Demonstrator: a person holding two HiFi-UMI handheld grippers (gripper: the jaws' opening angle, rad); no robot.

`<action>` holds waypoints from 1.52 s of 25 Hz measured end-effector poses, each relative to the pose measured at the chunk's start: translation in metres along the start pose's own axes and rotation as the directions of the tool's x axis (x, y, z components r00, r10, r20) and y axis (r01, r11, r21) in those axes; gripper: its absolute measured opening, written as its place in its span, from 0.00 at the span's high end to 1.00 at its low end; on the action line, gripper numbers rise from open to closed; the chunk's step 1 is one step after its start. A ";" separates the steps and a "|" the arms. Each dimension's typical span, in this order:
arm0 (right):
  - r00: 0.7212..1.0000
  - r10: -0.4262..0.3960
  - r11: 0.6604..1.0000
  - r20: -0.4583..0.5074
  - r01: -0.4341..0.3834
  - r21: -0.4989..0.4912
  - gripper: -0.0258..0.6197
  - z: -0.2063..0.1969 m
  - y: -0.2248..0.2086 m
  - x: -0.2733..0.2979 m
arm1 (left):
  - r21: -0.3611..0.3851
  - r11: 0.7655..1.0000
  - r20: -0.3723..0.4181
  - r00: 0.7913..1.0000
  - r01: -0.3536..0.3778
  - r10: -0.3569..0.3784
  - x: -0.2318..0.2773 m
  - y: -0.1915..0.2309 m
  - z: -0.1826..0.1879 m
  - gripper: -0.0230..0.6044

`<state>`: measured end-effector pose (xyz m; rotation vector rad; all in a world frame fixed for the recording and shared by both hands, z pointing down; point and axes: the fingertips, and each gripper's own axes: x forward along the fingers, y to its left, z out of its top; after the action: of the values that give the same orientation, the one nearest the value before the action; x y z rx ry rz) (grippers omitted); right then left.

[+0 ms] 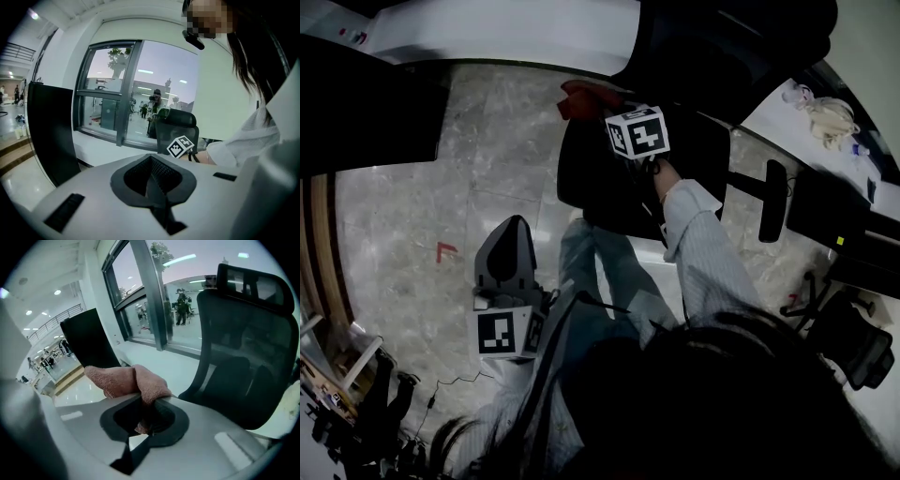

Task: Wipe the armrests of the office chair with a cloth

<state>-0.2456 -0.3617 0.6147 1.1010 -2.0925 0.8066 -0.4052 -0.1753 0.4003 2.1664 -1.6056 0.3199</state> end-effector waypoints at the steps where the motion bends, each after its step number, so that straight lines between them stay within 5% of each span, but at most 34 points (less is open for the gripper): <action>1: 0.999 -0.032 0.999 -0.004 0.032 0.006 0.92 0.006 -0.009 0.004 | -0.006 1.000 0.000 1.000 -0.011 0.011 0.000 0.002 0.001 0.96; 5: 0.998 -0.047 0.999 -0.030 0.047 0.015 0.92 0.011 -0.013 0.008 | -0.012 1.000 0.011 1.000 -0.009 0.009 -0.001 0.006 0.002 0.96; 9: 0.990 0.104 0.994 -0.098 -0.106 -0.019 0.92 -0.022 0.035 -0.013 | -0.011 1.000 0.008 1.000 0.005 -0.005 0.000 0.006 0.003 0.96; 16: 0.932 0.321 0.943 -0.168 -0.330 -0.031 0.92 -0.103 0.139 -0.081 | -0.001 0.998 0.044 0.998 0.055 -0.055 0.003 -0.011 0.016 0.96; 21: 0.894 0.387 0.909 -0.226 -0.411 -0.067 0.92 -0.154 0.185 -0.113 | 0.012 0.997 0.036 0.997 0.073 -0.073 0.003 -0.018 0.012 0.96; 26: 0.930 0.344 0.935 -0.129 -0.351 -0.044 0.92 -0.136 0.163 -0.102 | -0.010 0.998 0.032 0.997 0.064 -0.064 -0.002 -0.016 0.010 0.96; 31: 0.977 0.198 0.980 -0.077 -0.198 0.005 0.92 -0.083 0.089 -0.057 | -0.018 0.999 0.038 0.998 0.043 -0.042 -0.007 -0.010 0.008 0.96; 38: 0.998 0.017 0.999 -0.053 -0.019 -0.035 0.92 -0.022 0.018 -0.008 | -0.031 1.000 0.024 1.000 0.002 -0.002 -0.013 0.005 0.002 0.96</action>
<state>-0.2522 -0.3332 0.6179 1.0324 -2.0677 0.7960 -0.4140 -0.1663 0.3938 2.1565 -1.6108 0.2682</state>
